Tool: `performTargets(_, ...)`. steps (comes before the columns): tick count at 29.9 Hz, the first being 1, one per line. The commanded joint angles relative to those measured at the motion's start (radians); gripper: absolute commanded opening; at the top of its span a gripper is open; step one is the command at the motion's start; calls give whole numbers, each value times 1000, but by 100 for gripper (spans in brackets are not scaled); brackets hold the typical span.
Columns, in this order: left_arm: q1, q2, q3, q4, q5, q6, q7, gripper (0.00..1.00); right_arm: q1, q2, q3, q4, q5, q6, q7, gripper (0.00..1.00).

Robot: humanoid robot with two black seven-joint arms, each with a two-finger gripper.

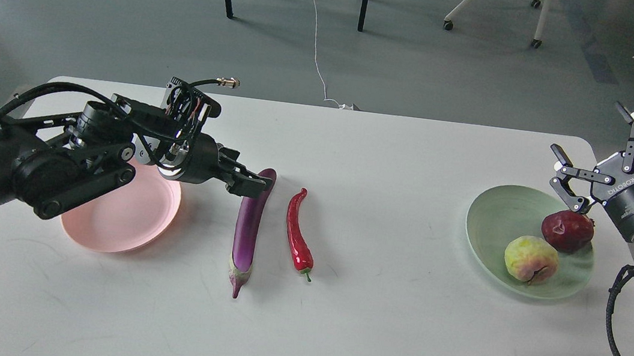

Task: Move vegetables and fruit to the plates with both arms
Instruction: 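Reach the left gripper to the purple eggplant and grasp it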

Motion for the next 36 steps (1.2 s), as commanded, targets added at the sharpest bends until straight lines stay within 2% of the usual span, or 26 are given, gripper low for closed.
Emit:
performTargets(1, 7, -1, 22, 2, -28, -3, 32, 98, 0, 0, 0, 0, -2, 0, 0, 99)
performTargets(23, 59, -59, 33, 51, -28, -3, 41, 98, -1, 2, 0, -3, -5, 0, 0, 99)
performTargets(28, 63, -70, 33, 51, -28, -3, 36, 93, -1, 2, 0, -5, -7, 0, 0, 99)
performTargets(30, 64, -75, 34, 51, -27, -3, 35, 79, -1, 2, 0, -6, -7, 0, 0, 99)
performTargets(34, 64, -75, 39, 51, -22, -3, 39, 32, -1, 0, 0, -6, -7, 0, 0, 99)
performTargets(36, 63, -75, 43, 51, -25, -3, 39, 23, -1, 0, 0, -6, -7, 0, 0, 99)
